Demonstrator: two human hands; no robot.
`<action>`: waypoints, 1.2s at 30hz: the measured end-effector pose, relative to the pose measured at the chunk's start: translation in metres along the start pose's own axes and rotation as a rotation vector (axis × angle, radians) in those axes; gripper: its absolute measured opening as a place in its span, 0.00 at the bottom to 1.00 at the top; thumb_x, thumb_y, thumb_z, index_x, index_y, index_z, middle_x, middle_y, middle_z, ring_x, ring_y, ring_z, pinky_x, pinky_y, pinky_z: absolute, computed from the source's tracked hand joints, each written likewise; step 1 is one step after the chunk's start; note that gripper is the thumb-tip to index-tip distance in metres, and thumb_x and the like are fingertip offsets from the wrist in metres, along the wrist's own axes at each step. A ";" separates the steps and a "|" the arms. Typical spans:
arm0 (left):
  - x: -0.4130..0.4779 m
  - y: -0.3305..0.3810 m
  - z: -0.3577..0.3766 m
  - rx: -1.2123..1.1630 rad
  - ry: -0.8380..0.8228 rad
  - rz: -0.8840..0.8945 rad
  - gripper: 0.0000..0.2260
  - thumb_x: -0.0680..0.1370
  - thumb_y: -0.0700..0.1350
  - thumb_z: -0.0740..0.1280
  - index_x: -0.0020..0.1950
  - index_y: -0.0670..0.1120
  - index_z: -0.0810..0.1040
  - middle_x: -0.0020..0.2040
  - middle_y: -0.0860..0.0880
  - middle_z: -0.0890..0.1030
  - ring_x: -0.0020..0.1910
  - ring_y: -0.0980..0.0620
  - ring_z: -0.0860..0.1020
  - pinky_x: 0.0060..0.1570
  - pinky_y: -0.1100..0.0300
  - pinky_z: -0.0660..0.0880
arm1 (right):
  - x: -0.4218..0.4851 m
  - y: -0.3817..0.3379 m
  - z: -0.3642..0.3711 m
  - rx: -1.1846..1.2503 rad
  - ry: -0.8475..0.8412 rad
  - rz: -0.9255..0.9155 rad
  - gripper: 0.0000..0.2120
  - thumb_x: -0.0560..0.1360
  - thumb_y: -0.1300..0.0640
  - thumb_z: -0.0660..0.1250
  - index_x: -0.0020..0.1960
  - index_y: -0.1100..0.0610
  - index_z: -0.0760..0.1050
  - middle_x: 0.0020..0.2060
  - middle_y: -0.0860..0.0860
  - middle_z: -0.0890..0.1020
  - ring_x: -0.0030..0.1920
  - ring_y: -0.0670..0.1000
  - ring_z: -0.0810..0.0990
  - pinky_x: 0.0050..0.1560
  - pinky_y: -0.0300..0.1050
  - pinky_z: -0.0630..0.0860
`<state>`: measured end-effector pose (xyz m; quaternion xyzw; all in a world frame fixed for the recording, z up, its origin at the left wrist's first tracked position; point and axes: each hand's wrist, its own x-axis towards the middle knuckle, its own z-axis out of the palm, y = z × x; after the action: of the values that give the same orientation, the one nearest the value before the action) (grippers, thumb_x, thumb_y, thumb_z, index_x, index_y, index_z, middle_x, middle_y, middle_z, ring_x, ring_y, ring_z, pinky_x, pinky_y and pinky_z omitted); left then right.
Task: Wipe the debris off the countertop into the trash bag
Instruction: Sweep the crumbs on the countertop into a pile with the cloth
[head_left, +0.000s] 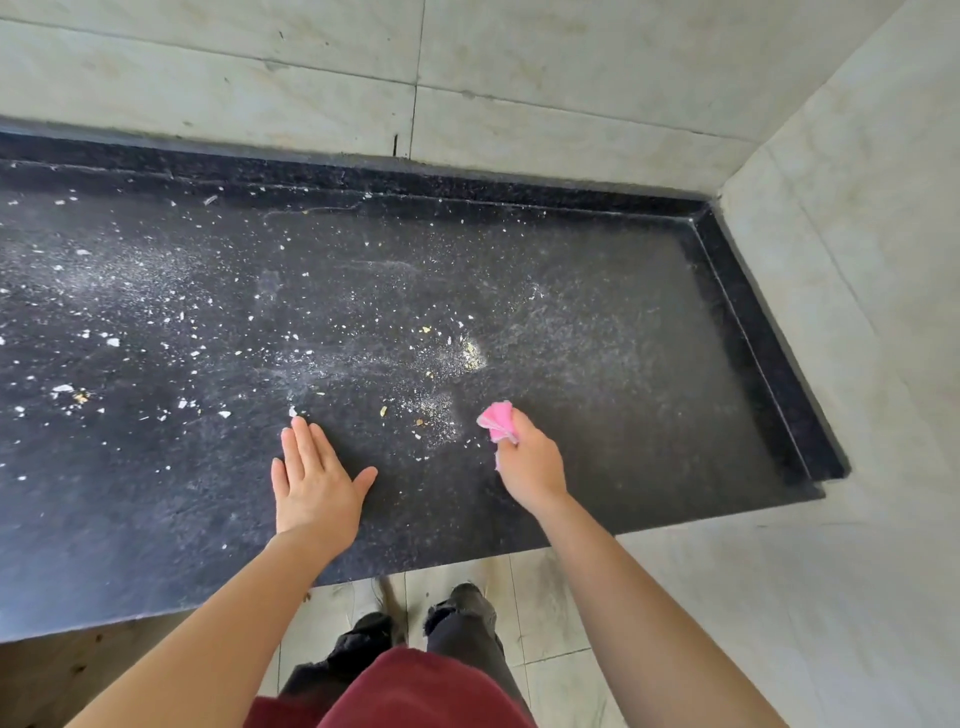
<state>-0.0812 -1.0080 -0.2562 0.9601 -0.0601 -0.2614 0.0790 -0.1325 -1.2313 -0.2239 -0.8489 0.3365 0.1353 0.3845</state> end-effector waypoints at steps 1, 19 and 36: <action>0.000 0.000 0.000 0.004 0.000 -0.005 0.37 0.80 0.61 0.46 0.75 0.36 0.35 0.76 0.39 0.34 0.76 0.42 0.36 0.75 0.48 0.42 | -0.004 -0.008 0.012 -0.004 -0.061 -0.037 0.22 0.76 0.61 0.54 0.66 0.44 0.72 0.50 0.48 0.82 0.50 0.55 0.80 0.54 0.48 0.76; 0.001 -0.002 0.004 -0.018 0.047 0.006 0.38 0.79 0.62 0.48 0.75 0.36 0.37 0.77 0.39 0.37 0.76 0.42 0.37 0.75 0.47 0.44 | -0.014 0.107 -0.097 0.091 0.128 0.430 0.31 0.66 0.67 0.61 0.65 0.43 0.76 0.54 0.44 0.83 0.53 0.49 0.81 0.51 0.40 0.76; 0.001 -0.002 0.002 -0.004 0.068 0.031 0.39 0.79 0.62 0.48 0.76 0.36 0.38 0.77 0.39 0.39 0.77 0.42 0.40 0.75 0.47 0.46 | -0.048 0.037 -0.030 0.033 0.080 0.204 0.28 0.71 0.63 0.58 0.63 0.37 0.75 0.37 0.42 0.85 0.46 0.47 0.83 0.49 0.43 0.77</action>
<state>-0.0812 -1.0060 -0.2586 0.9672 -0.0719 -0.2275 0.0872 -0.1938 -1.2482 -0.2012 -0.8084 0.4384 0.1342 0.3692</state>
